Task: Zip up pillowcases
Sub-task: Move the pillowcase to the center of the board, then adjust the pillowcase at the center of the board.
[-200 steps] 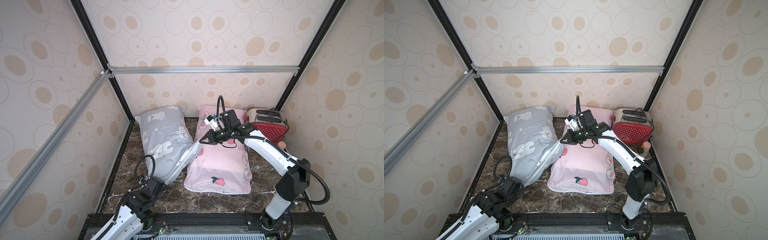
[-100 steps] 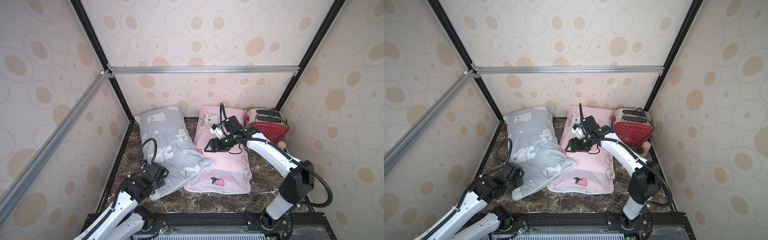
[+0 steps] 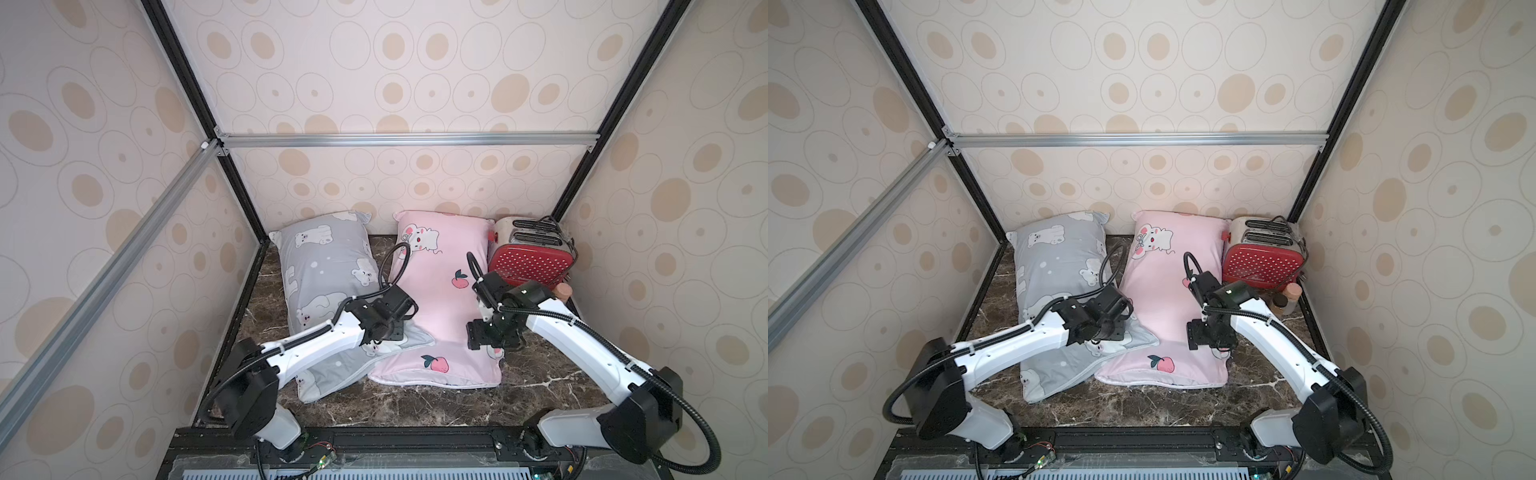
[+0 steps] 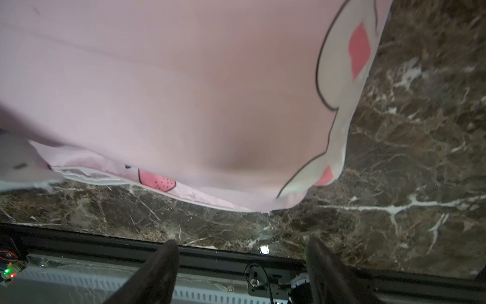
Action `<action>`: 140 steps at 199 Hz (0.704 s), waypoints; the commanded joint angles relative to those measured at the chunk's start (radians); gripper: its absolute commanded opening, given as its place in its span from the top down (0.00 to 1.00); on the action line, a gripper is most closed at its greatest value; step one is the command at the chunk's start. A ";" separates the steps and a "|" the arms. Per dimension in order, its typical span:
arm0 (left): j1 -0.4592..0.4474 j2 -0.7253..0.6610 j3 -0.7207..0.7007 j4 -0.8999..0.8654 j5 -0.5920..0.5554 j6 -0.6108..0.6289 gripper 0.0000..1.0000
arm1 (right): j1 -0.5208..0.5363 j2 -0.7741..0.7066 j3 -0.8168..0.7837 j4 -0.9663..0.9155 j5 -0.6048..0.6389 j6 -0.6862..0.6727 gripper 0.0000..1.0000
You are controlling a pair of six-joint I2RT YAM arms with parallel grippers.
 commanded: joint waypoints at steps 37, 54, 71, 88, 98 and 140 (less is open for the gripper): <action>0.023 0.080 -0.139 -0.059 -0.197 0.040 0.58 | 0.053 0.055 -0.112 0.136 -0.056 0.028 0.28; 0.102 0.034 -0.266 -0.083 -0.230 0.017 0.60 | 0.054 0.138 -0.057 0.235 -0.053 -0.008 0.29; 0.229 -0.052 -0.379 -0.059 -0.171 0.025 0.61 | 0.056 0.228 0.019 0.300 -0.052 -0.028 0.31; 0.282 -0.152 -0.410 -0.116 -0.244 0.037 0.57 | 0.056 0.304 0.104 0.355 -0.076 -0.052 0.32; 0.317 -0.191 -0.411 -0.160 -0.264 0.049 0.55 | 0.055 0.343 0.168 0.363 -0.107 -0.073 0.32; 0.371 -0.348 -0.362 -0.355 -0.368 0.094 0.53 | 0.055 0.343 0.323 0.251 -0.157 -0.142 0.28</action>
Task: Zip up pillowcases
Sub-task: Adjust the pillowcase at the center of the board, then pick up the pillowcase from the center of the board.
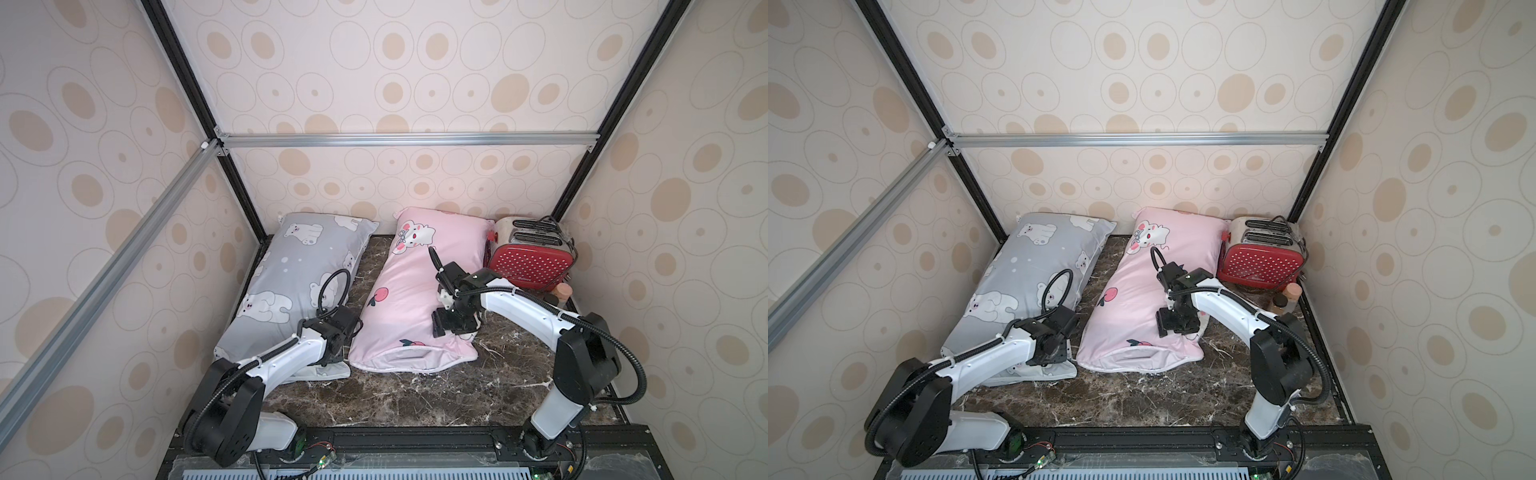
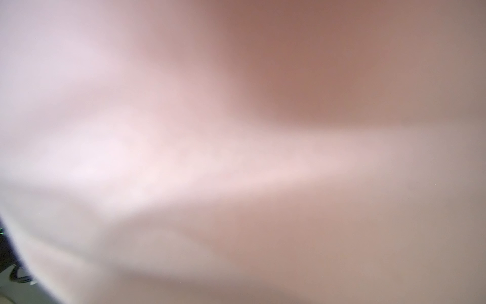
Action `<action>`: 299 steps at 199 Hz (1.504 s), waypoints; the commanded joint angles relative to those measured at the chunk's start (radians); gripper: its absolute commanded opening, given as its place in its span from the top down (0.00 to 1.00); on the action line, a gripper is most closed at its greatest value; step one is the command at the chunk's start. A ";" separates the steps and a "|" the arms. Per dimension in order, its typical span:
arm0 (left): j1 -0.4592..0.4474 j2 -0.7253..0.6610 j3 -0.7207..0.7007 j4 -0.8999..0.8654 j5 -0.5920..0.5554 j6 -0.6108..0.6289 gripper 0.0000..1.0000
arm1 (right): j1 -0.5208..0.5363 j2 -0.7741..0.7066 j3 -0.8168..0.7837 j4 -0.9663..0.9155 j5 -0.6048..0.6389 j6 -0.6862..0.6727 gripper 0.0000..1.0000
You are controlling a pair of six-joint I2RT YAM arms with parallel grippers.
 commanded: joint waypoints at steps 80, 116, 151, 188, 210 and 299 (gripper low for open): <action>-0.273 0.159 0.548 0.044 0.248 0.095 0.53 | -0.076 -0.397 -0.415 -0.090 -0.077 0.045 0.08; -0.328 0.374 0.647 0.257 0.416 0.100 0.56 | -0.144 -0.445 -0.513 -0.045 -0.117 0.068 0.29; -0.320 0.576 0.721 0.321 0.462 0.117 0.58 | -0.192 -0.424 -0.572 0.026 -0.135 0.046 0.19; -0.220 0.701 0.711 0.336 0.477 0.108 0.62 | -0.226 -0.428 -0.656 0.266 -0.145 0.027 0.01; -0.166 0.709 0.652 0.353 0.470 0.116 0.63 | -0.230 -0.393 -0.686 0.363 -0.234 0.009 0.00; -0.094 0.781 0.688 0.361 0.480 0.133 0.66 | -0.242 -0.377 -0.709 0.418 -0.530 -0.026 0.07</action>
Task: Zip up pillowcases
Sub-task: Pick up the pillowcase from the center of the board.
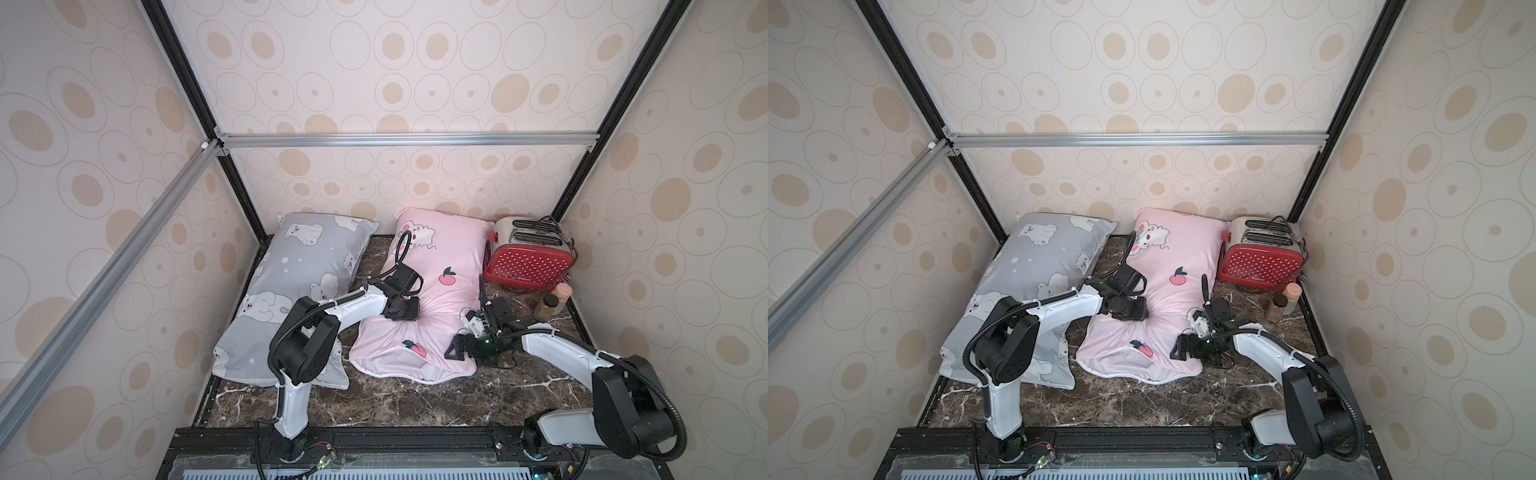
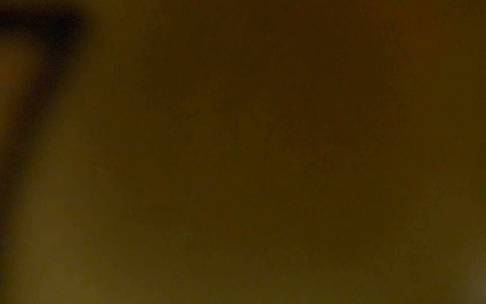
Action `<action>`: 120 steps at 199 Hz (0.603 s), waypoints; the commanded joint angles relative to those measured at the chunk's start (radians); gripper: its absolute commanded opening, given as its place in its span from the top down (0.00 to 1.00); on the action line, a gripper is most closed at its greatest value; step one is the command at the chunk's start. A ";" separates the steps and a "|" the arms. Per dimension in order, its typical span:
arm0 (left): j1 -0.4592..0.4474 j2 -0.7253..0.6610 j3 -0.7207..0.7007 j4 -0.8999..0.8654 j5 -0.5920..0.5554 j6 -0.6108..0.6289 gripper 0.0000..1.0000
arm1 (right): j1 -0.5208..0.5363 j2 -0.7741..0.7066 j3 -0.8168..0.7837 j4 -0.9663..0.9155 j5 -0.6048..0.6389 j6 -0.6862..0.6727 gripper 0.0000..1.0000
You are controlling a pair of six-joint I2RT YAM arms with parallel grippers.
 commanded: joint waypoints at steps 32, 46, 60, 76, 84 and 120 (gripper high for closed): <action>0.123 0.125 0.019 0.018 -0.139 0.030 0.67 | 0.000 -0.179 -0.061 -0.107 -0.170 0.054 0.16; 0.135 0.124 0.027 0.014 -0.140 0.037 0.68 | -0.001 -0.235 -0.076 -0.123 -0.176 0.093 0.22; 0.137 0.125 0.040 0.006 -0.145 0.043 0.68 | -0.004 -0.282 -0.081 -0.158 -0.180 0.116 0.27; 0.137 0.127 0.049 0.008 -0.138 0.040 0.68 | -0.007 -0.332 -0.083 -0.194 -0.179 0.128 0.32; 0.137 0.125 0.046 0.016 -0.133 0.034 0.68 | -0.008 -0.355 -0.091 -0.190 -0.183 0.145 0.35; 0.137 0.119 0.039 0.044 -0.119 0.017 0.68 | -0.008 -0.372 -0.155 -0.089 -0.226 0.223 0.46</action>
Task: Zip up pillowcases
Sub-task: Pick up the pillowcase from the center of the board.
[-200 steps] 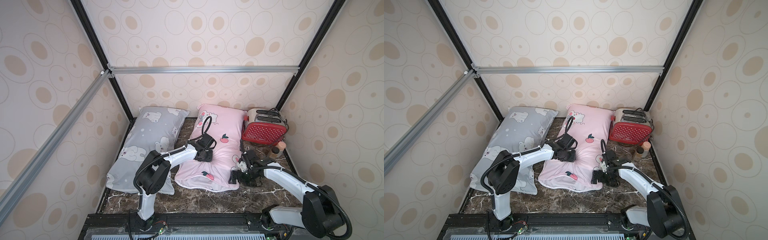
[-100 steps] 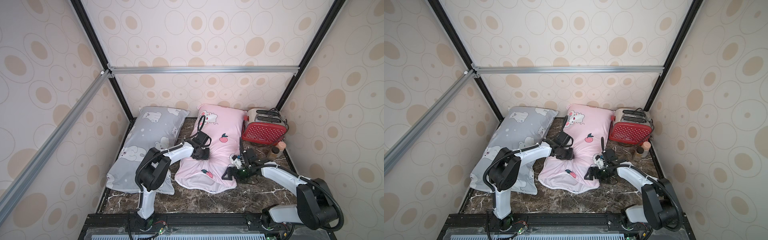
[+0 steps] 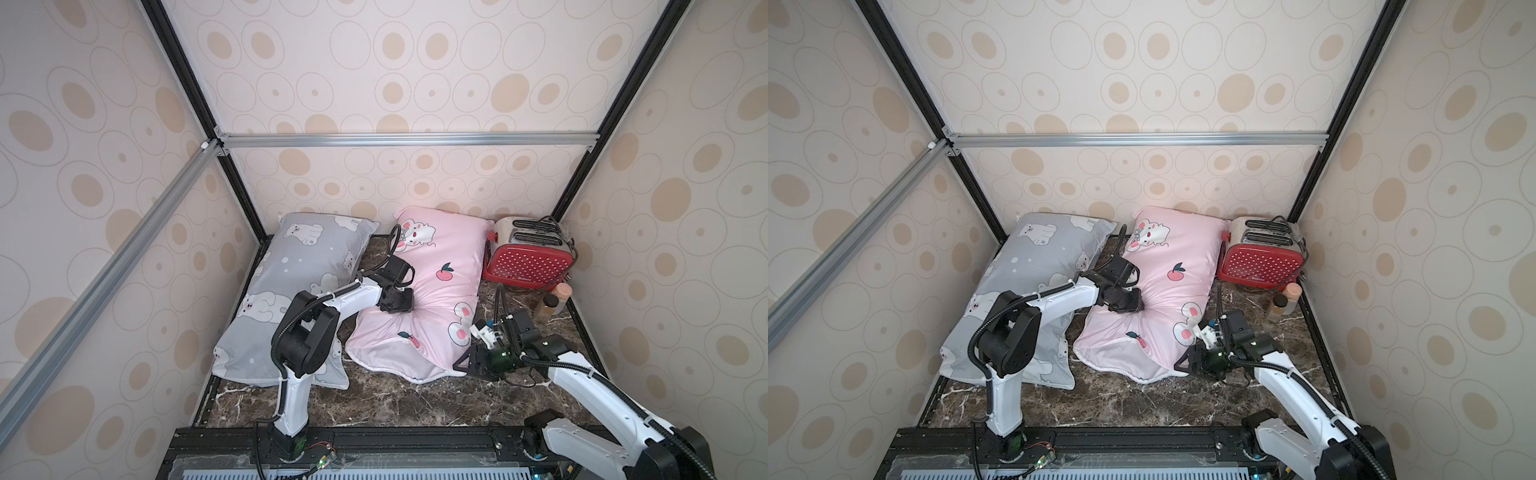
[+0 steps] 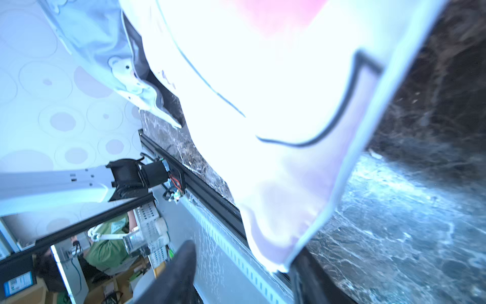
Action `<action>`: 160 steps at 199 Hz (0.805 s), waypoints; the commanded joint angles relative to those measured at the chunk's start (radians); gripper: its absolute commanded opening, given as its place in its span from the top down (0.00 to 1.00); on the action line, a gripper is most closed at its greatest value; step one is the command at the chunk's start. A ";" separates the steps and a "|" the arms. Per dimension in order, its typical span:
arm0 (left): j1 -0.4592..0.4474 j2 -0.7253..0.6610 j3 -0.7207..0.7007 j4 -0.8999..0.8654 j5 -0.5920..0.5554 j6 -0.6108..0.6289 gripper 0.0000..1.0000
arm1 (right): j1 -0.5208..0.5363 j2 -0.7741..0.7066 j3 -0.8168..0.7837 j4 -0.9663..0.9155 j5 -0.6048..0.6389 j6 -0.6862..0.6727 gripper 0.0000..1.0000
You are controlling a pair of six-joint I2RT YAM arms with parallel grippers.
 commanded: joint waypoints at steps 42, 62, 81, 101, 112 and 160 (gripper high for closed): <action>0.062 0.069 -0.012 0.050 -0.172 -0.002 0.68 | -0.003 0.078 -0.057 0.143 -0.001 0.069 0.52; 0.062 0.060 -0.011 0.047 -0.173 -0.003 0.67 | -0.004 0.084 -0.044 0.149 0.014 0.063 0.60; 0.062 0.054 -0.010 0.042 -0.173 -0.001 0.67 | -0.003 0.075 -0.034 0.134 0.056 0.043 0.59; 0.062 0.055 -0.001 0.034 -0.172 0.001 0.67 | -0.004 0.099 -0.034 0.145 0.063 0.035 0.42; 0.062 0.055 0.000 0.033 -0.171 0.002 0.67 | -0.004 0.117 -0.040 0.166 0.062 0.038 0.35; 0.062 0.058 0.006 0.030 -0.167 0.000 0.68 | -0.004 0.198 -0.054 0.223 0.131 0.010 0.19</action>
